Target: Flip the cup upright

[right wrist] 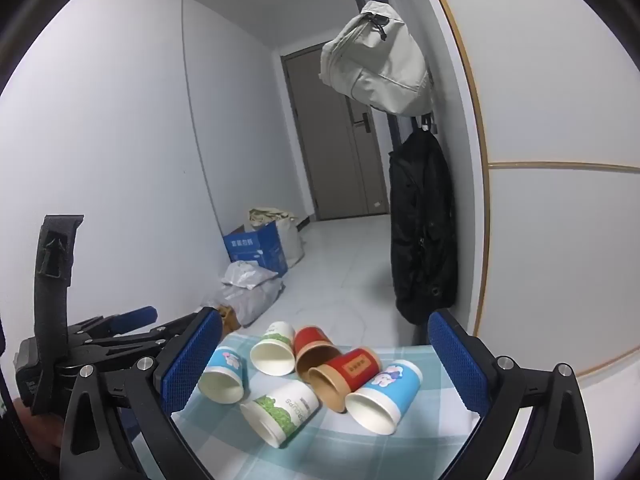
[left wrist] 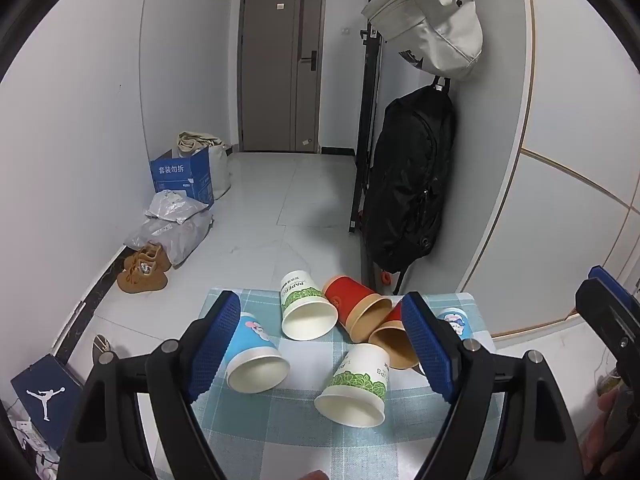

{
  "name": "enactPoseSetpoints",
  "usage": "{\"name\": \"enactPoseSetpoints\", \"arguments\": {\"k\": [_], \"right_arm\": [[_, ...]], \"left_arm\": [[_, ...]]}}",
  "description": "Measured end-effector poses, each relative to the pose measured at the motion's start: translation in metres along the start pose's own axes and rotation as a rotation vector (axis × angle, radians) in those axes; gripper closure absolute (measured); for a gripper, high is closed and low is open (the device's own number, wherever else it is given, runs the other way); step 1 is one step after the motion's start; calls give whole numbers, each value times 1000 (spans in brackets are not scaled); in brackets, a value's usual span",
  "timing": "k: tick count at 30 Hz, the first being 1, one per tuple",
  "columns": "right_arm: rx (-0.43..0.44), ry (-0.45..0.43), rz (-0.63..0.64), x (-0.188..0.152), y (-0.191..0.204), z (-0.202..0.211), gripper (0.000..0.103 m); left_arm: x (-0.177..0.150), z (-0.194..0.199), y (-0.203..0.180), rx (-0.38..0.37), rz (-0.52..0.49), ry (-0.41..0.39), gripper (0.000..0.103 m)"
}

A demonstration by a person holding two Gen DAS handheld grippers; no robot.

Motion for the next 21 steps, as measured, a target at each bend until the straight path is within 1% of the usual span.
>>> {"name": "enactPoseSetpoints", "arguments": {"k": [5,21], "right_arm": [[-2,6,-5,-1,-3,1,0],[-4,7,-14,1,-3,0,0]], "left_arm": [[-2,1,-1,-18,0,8,24],[0,-2,0,-30,13,19,24]]}}
Point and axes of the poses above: each gripper's, at about its wrist camera, not at the fingertips, and z roughly against the way its jaws point, y to its left, x to its top, the point moved 7 cm from there along -z, roughly the way its jaws point, and after that the axes turned 10 degrees about -x, right-handed, at the moved point
